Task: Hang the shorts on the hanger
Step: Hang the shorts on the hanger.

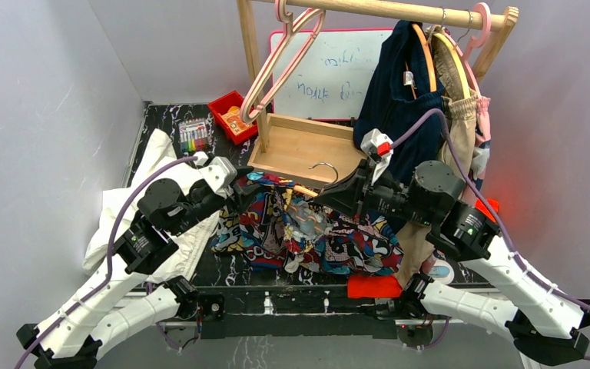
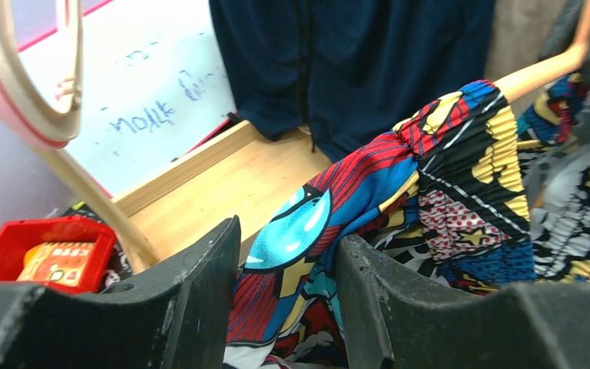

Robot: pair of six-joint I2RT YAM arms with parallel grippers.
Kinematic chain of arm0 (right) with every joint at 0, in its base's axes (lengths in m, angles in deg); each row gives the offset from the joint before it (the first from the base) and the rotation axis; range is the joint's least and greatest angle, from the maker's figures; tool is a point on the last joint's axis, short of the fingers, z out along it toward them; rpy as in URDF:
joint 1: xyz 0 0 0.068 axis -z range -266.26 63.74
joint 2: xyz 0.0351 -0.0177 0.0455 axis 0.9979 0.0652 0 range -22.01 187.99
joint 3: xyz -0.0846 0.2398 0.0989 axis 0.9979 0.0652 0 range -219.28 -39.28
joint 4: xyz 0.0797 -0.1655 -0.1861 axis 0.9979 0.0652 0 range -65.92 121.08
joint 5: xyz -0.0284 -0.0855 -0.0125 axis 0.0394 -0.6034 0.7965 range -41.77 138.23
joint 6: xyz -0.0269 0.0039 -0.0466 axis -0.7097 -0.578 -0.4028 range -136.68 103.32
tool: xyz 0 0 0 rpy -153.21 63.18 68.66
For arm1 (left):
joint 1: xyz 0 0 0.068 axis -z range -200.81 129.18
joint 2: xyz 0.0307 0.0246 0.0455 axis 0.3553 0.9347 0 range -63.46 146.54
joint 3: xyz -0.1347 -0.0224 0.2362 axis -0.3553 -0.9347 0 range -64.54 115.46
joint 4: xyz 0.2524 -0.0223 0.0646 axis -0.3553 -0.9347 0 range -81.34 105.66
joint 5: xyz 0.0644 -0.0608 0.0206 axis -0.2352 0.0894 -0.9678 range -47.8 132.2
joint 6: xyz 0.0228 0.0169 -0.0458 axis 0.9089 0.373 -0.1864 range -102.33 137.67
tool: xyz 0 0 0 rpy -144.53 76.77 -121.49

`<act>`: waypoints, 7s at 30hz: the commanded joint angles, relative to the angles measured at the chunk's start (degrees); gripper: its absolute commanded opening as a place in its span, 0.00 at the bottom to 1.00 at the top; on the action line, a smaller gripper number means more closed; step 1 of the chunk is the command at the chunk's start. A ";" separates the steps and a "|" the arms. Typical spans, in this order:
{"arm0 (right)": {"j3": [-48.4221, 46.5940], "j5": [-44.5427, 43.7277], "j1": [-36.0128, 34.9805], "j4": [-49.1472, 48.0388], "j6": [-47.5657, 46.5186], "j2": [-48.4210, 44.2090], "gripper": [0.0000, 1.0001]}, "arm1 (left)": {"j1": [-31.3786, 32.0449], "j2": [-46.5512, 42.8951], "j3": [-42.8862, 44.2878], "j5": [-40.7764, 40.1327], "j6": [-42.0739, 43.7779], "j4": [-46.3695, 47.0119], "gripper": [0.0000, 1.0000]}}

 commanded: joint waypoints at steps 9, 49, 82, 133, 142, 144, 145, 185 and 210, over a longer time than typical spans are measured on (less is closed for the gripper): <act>-1.16 -4.30 0.01 -6.80 -0.91 -4.58 0.00 | -0.26 -1.53 -0.53 -10.51 1.74 -1.46 0.60; -27.02 15.38 0.01 17.44 -12.99 4.22 0.00 | -0.29 10.37 29.75 43.61 -7.33 -8.61 0.98; -22.04 13.80 0.01 14.30 -15.07 5.06 0.00 | 0.26 18.40 24.27 41.96 -4.18 -15.35 0.40; -42.01 8.64 0.03 15.90 -16.66 3.72 0.75 | 0.26 4.30 39.34 24.61 0.21 -19.36 0.00; -33.54 10.75 0.03 11.76 -15.82 6.36 0.75 | 0.26 5.74 33.92 29.04 -1.52 -17.68 0.00; -32.50 11.44 0.01 10.53 -15.58 6.74 0.75 | 0.26 6.37 33.49 30.01 -1.81 -17.35 0.00; -32.07 11.65 0.01 9.89 -15.41 7.02 0.75 | 0.26 6.54 33.17 30.59 -1.85 -17.01 0.00; -26.12 23.74 0.07 12.40 -9.26 14.15 0.19 | 0.26 9.86 26.27 34.44 -2.96 -9.73 0.00; -22.89 8.18 0.02 8.35 -8.55 8.65 0.00 | 0.24 3.17 22.92 14.07 -0.28 -13.33 0.99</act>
